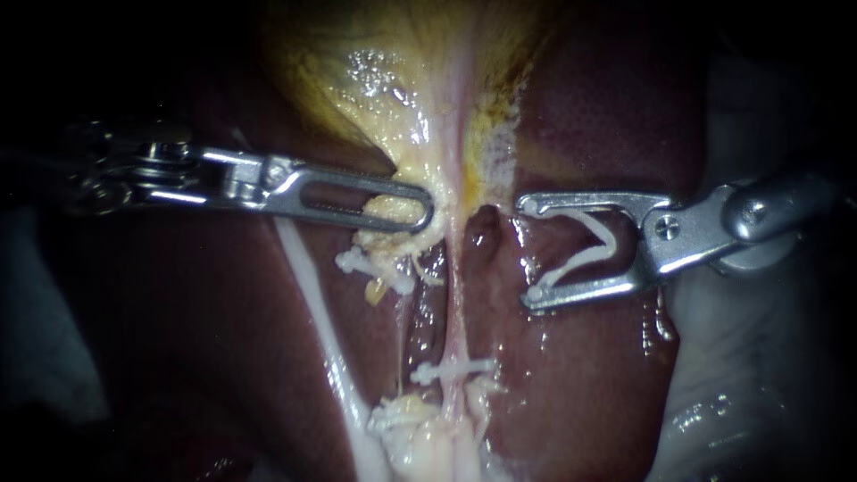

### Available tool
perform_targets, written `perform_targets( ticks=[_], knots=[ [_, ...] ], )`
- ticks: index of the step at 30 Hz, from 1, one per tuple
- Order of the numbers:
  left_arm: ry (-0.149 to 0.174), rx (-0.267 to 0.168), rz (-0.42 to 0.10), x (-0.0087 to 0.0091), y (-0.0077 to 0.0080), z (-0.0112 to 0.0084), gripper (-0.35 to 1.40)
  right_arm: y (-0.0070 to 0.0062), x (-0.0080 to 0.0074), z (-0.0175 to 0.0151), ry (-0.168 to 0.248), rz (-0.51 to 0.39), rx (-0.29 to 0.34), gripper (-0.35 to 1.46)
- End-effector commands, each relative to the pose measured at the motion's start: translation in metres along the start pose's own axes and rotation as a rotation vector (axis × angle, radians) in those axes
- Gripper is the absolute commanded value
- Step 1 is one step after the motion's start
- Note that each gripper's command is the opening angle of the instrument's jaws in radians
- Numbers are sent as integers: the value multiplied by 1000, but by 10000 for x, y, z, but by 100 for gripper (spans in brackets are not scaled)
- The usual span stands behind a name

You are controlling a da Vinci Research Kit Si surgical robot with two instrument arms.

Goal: Clipping second clip right tube

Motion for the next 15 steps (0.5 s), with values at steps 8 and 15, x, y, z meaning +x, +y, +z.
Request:
perform_targets(
  ticks=[8, 15],
  knots=[
    [11, 12, -8, -6, -16, -26, -35, 0, 0, 0, 0, 0, 0, 50],
    [-23, 6, -26, -21, -35, -75, -35, 0, 0, 0, 3, 0, -1, 50]
  ],
)
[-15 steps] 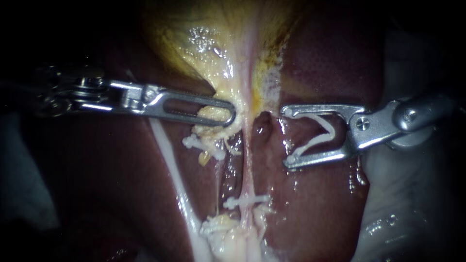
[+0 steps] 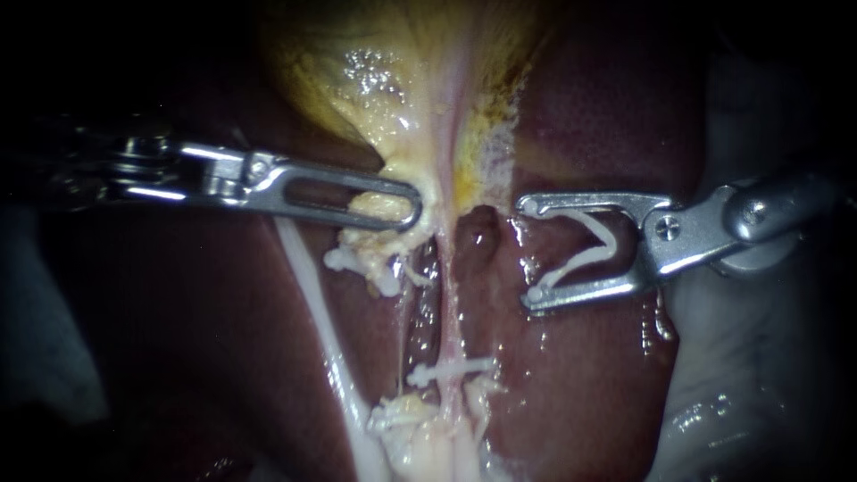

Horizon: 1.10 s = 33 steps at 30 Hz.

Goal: Clipping second clip right tube

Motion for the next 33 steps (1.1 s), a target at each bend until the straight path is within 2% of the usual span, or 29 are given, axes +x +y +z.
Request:
perform_targets(
  ticks=[1, 6, 11, 16, 19, 25, 33],
  knots=[
    [-10, 2, 3, -2, -2, -6, -35, 0, 0, 0, 1, 0, -1, 50],
    [-26, 1, 8, -7, -6, -26, -35, 0, 0, 1, 2, 1, 2, 50],
    [-28, -2, 6, -7, -8, -30, -35, -2, 0, 4, 3, 0, 3, 50],
    [-29, -3, 5, -6, -11, -29, -35, -8, -6, 21, 10, 100, 11, 50],
    [-30, -4, 10, -6, -12, -29, -35, -15, -13, 37, 15, 180, 21, 50],
    [-31, -5, 10, -6, -13, -28, -35, -29, -28, 74, 25, 285, 47, 49],
    [-31, -5, 9, -6, -14, -27, -35, -38, -37, 116, 26, 371, 83, 49]
  ],
)
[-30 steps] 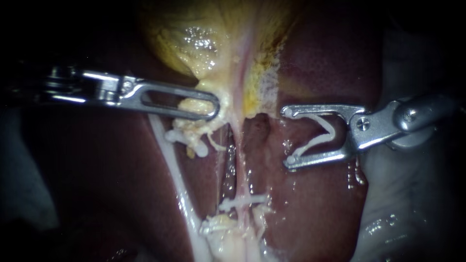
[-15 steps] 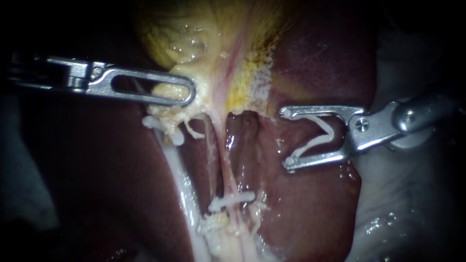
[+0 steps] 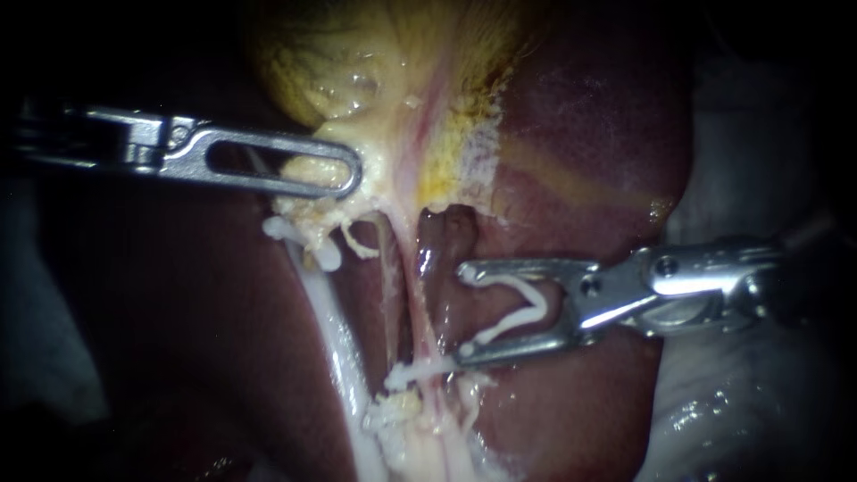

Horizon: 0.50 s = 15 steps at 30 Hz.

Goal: Clipping second clip right tube

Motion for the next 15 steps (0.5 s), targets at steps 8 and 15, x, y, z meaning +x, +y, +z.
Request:
perform_targets(
  ticks=[8, 15],
  knots=[
    [-1, -2, -1, 0, -1, 2, -35, 0, 4, 30, 17, 63, 42, 48],
    [-2, -2, -1, 0, -2, 3, -35, -9, 8, 37, 41, 102, 93, 45]
  ],
)
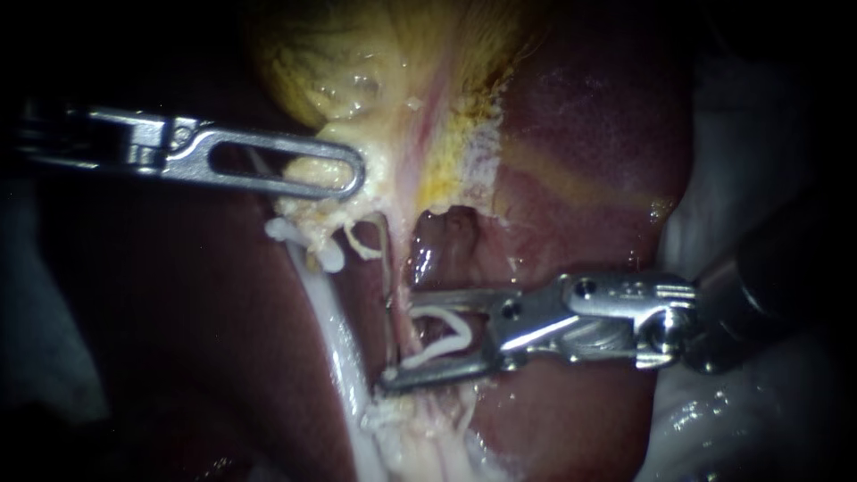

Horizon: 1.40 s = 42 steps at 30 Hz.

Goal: Clipping second clip right tube

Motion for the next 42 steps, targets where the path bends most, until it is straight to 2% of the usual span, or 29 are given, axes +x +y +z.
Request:
perform_targets(
  ticks=[1, 19, 24, 27, 31, 33, 38, 42],
  knots=[
    [0, 0, 0, 0, 0, 1, -35, -1, 1, 0, 0, -2, 6, 45],
    [-1, -1, 0, 0, 0, 3, -35, 1, -11, 20, 22, 46, 32, 44],
    [-1, -1, 0, 0, 0, 3, -35, 2, -9, 20, 23, 41, 53, 41],
    [-1, -1, 0, 0, 0, 3, -35, 1, -9, 17, 23, 41, 55, 27],
    [-1, -1, 0, 1, 0, 3, -35, 1, -12, 9, 22, 75, 59, -20],
    [-1, -1, 0, 1, 0, 3, -35, 2, -14, 5, 21, 98, 60, -35],
    [-2, -2, 0, 1, 1, 3, -35, 10, -17, -4, 18, 115, 57, -35],
    [-1, -1, 0, 1, 1, 3, -35, 9, -19, -7, -13, 115, 48, -35]
  ],
)
